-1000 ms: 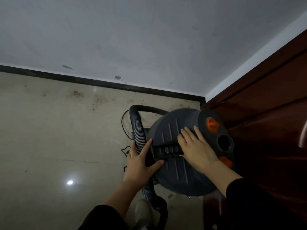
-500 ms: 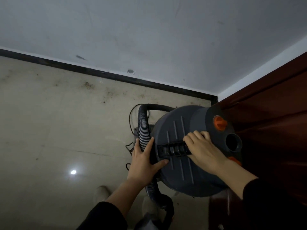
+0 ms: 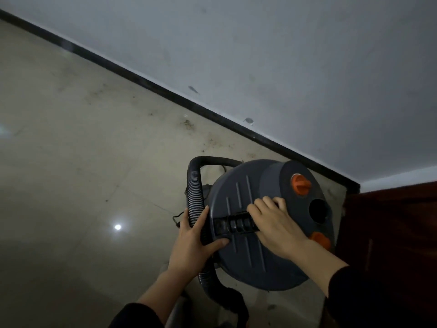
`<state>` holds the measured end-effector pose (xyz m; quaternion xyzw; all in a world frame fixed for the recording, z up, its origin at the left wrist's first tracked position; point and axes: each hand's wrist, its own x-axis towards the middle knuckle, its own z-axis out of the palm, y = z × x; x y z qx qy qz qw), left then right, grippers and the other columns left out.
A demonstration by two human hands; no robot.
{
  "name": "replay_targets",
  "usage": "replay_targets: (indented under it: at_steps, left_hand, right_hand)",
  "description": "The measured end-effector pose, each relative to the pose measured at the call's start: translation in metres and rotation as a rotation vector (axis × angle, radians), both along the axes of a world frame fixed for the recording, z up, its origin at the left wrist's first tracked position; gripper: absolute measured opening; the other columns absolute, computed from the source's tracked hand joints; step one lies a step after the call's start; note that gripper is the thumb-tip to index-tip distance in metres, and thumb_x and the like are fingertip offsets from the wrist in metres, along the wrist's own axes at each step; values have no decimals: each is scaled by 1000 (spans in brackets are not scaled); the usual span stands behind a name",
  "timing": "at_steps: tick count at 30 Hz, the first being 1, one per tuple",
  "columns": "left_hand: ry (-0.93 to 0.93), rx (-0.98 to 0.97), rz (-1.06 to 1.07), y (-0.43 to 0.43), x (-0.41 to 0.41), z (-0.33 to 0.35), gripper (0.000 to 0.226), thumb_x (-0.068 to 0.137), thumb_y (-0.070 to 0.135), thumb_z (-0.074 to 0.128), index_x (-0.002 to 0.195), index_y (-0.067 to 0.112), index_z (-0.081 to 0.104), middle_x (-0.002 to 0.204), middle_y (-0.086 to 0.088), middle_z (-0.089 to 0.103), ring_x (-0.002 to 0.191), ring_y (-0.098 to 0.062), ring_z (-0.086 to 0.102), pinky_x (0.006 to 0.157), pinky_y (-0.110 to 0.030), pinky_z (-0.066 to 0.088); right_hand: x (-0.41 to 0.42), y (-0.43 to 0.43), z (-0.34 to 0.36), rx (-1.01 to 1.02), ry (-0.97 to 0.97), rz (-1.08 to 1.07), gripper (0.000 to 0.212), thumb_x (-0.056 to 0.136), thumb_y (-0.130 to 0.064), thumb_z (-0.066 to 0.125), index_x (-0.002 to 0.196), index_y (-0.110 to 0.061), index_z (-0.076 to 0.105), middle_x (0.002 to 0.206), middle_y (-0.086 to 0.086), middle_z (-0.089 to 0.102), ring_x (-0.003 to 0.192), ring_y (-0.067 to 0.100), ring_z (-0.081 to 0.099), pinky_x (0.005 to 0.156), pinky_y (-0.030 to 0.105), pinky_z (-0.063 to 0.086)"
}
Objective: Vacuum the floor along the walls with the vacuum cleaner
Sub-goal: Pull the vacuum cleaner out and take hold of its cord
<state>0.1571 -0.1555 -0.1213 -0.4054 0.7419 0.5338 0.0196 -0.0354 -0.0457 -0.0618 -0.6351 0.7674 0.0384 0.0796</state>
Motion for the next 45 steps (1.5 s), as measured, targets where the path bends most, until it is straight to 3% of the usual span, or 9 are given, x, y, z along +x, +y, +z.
replay_targets:
  at_steps: [6, 9, 12, 17, 21, 27, 31, 36, 45]
  left_hand:
    - [1, 13, 181, -53, 51, -1, 105, 58, 85, 59, 150, 50, 24, 159, 6, 10, 143, -22, 28, 111, -46, 39]
    - [58, 114, 335, -88, 73, 3, 87, 65, 48, 86, 141, 44, 43, 150, 4, 22, 138, -19, 33, 111, -40, 40]
    - [114, 278, 456, -129, 97, 7, 68, 58, 25, 76, 121, 42, 57, 135, 0, 33, 127, -19, 45, 93, -20, 50]
    - [131, 286, 455, -175, 133, 8, 83, 53, 21, 75, 122, 57, 47, 131, 1, 33, 120, -22, 46, 94, -33, 54]
    - [166, 279, 481, -205, 159, 8, 92, 52, 17, 82, 123, 61, 43, 134, 3, 29, 125, -23, 43, 90, -22, 53]
    - [112, 171, 552, -238, 184, 11, 104, 61, 22, 93, 144, 47, 35, 147, 1, 21, 138, -19, 28, 114, -32, 33]
    - [101, 136, 595, -265, 197, 14, 105, 60, 22, 93, 145, 44, 35, 141, 3, 26, 135, -17, 34, 112, -28, 34]
    - [133, 156, 750, -306, 196, 15, 98, 60, 24, 94, 136, 48, 38, 139, 0, 28, 137, -19, 34, 116, -39, 32]
    - [123, 84, 961, -382, 205, 20, 92, 63, 12, 91, 139, 39, 46, 133, -1, 37, 126, -17, 45, 110, -33, 39]
  right_hand:
    - [34, -86, -3, -21, -1, 141, 50, 50, -16, 83, 85, -22, 49, 79, -3, 51, 74, 20, 50, 71, 38, 46]
    - [53, -128, -3, -30, -6, 206, 54, 45, -18, 85, 83, -23, 46, 78, -3, 51, 72, 19, 51, 69, 38, 48]
    - [71, -167, -1, -37, -7, 265, 58, 40, -18, 85, 82, -22, 45, 76, -3, 51, 70, 20, 51, 66, 37, 48]
    - [99, -231, -1, -41, 35, 335, 56, 39, -18, 85, 82, -19, 49, 76, 0, 51, 70, 22, 52, 66, 38, 47]
    - [119, -279, 1, -43, 42, 387, 61, 36, -16, 84, 83, -19, 46, 76, 0, 50, 70, 22, 51, 65, 37, 47]
    - [149, -344, 2, -16, 64, 464, 58, 36, -12, 80, 83, -19, 46, 75, 1, 48, 69, 22, 49, 65, 37, 46]
    - [165, -382, 2, 15, 82, 481, 54, 38, -11, 79, 84, -17, 51, 75, 3, 49, 70, 24, 50, 65, 38, 44]
    - [181, -435, 6, 80, 66, 513, 42, 65, -10, 69, 102, -14, 50, 95, 7, 50, 91, 28, 47, 82, 41, 38]
    - [203, -534, 13, 106, 20, 649, 42, 82, -12, 58, 121, -17, 44, 111, 8, 46, 106, 30, 40, 94, 44, 29]
